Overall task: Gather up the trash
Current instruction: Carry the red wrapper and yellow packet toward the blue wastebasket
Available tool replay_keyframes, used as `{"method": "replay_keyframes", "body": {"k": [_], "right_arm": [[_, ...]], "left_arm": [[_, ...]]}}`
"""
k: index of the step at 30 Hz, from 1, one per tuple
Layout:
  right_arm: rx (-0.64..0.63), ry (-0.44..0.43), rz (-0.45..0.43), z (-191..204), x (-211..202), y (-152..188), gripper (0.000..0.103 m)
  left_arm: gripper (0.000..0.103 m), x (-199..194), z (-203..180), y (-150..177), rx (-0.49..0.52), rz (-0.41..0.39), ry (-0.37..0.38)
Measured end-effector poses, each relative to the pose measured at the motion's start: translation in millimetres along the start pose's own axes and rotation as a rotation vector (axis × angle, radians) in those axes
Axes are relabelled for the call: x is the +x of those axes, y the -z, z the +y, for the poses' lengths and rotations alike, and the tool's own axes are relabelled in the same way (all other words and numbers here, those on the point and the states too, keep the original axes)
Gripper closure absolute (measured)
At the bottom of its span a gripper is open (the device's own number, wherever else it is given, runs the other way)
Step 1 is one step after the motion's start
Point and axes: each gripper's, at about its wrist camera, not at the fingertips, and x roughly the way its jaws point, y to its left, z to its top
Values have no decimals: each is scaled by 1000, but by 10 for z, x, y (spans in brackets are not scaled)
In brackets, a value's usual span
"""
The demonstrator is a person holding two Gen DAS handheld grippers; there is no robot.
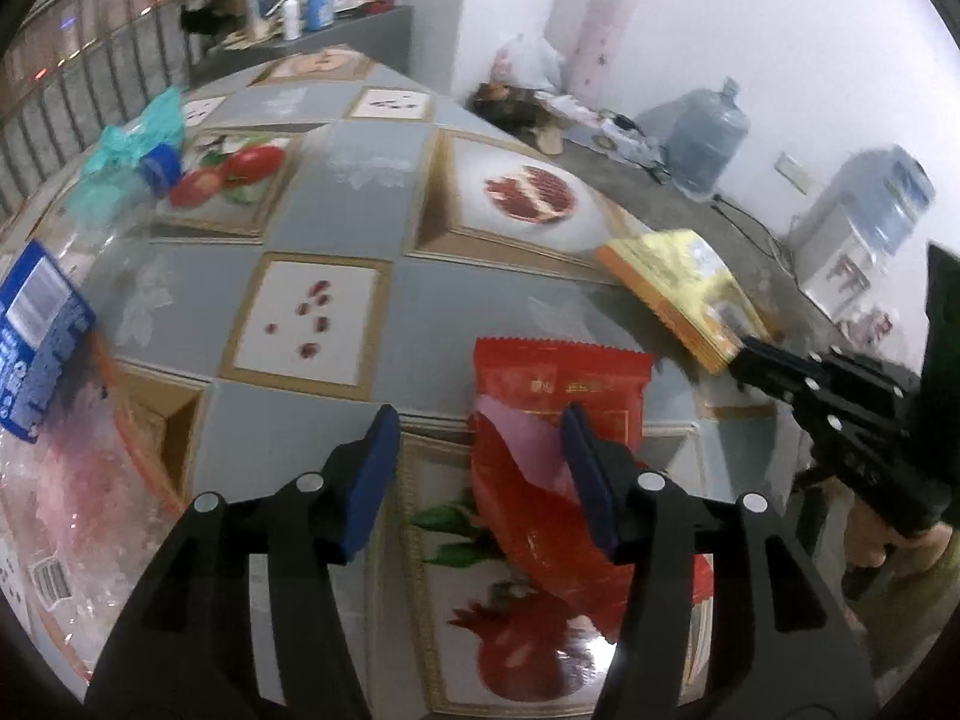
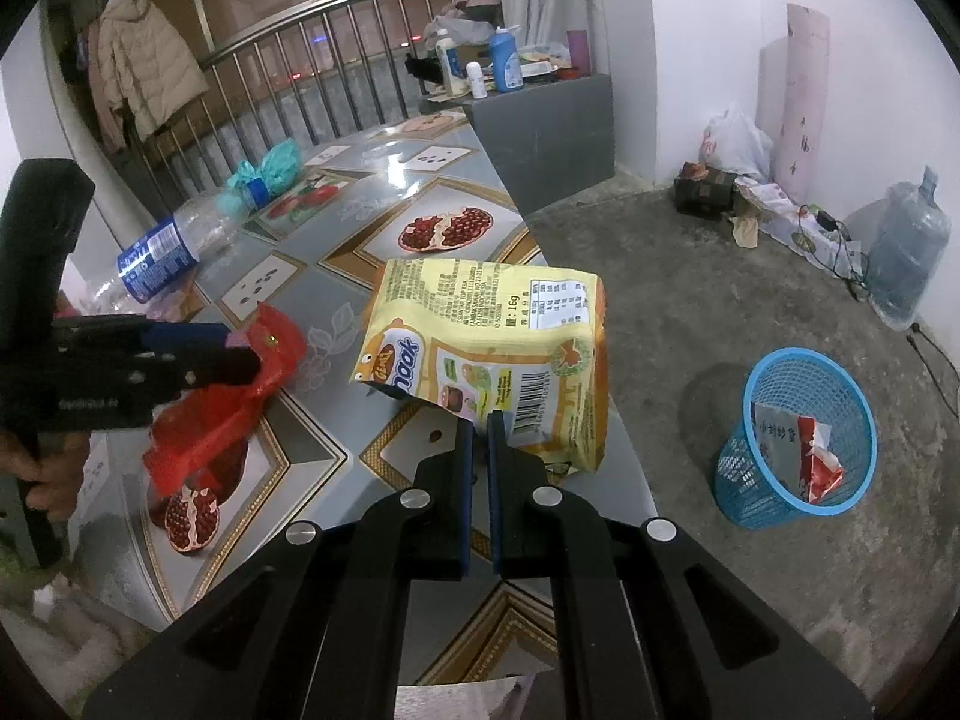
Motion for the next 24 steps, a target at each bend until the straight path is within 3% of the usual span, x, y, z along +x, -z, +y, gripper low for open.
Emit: {"method": "replay_keyframes", "body": {"k": [3,8,13,24], "right_arm": [[-3,2,0,0,-1,1,98],[-3,4,-1,2,2,4,98],[-16,15,-16,33,-30,1,98],[-78,58,-110,138,-309,-83,99]], "left_arm": [[52,25,-201,77,121,-7,-72],[80,-12,-345,140,164,-28,-76],[99,-45,-386,160,184,-42,-100],[102,-376,-266,80,113,-129,-93]]}}
